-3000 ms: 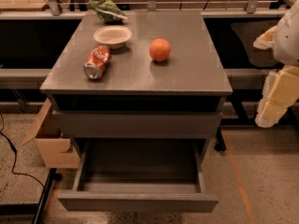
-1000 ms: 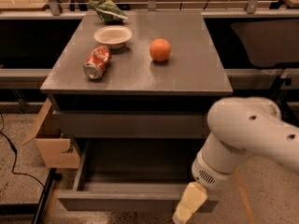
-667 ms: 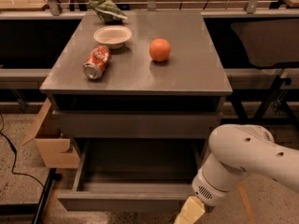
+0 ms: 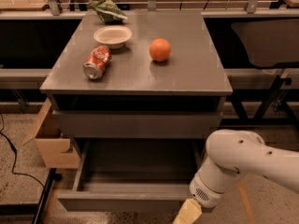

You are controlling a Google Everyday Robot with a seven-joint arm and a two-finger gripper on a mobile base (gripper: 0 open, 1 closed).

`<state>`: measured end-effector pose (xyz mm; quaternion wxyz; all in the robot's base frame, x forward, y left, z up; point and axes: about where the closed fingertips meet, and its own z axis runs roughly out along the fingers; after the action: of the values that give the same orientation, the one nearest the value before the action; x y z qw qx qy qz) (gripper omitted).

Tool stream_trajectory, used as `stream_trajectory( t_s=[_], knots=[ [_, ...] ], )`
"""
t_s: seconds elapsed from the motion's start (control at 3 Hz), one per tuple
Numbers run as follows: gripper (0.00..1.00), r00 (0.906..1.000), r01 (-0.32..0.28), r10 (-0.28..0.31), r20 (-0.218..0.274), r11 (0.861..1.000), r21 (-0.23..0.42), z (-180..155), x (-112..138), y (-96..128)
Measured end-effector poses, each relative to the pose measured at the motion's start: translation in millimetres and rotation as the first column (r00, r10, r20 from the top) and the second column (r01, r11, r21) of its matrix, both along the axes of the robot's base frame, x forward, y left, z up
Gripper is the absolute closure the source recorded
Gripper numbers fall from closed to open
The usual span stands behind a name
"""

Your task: Close middle drawer

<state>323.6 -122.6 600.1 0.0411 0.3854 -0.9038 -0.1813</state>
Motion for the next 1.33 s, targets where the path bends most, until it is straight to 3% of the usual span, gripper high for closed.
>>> stream_trajectory(
  t_s=[0.67,1.0,1.33],
  knots=[
    [0.41,0.9935,-0.030,0.038,-0.107,0.997,0.077,-89,8,11],
    [0.65,0.9897,-0.028,0.043,-0.137,0.994,0.108,-126,12,15],
    [0.87,0.9925,-0.009,0.023,-0.120,0.994,0.113,-158,16,17]
  ],
)
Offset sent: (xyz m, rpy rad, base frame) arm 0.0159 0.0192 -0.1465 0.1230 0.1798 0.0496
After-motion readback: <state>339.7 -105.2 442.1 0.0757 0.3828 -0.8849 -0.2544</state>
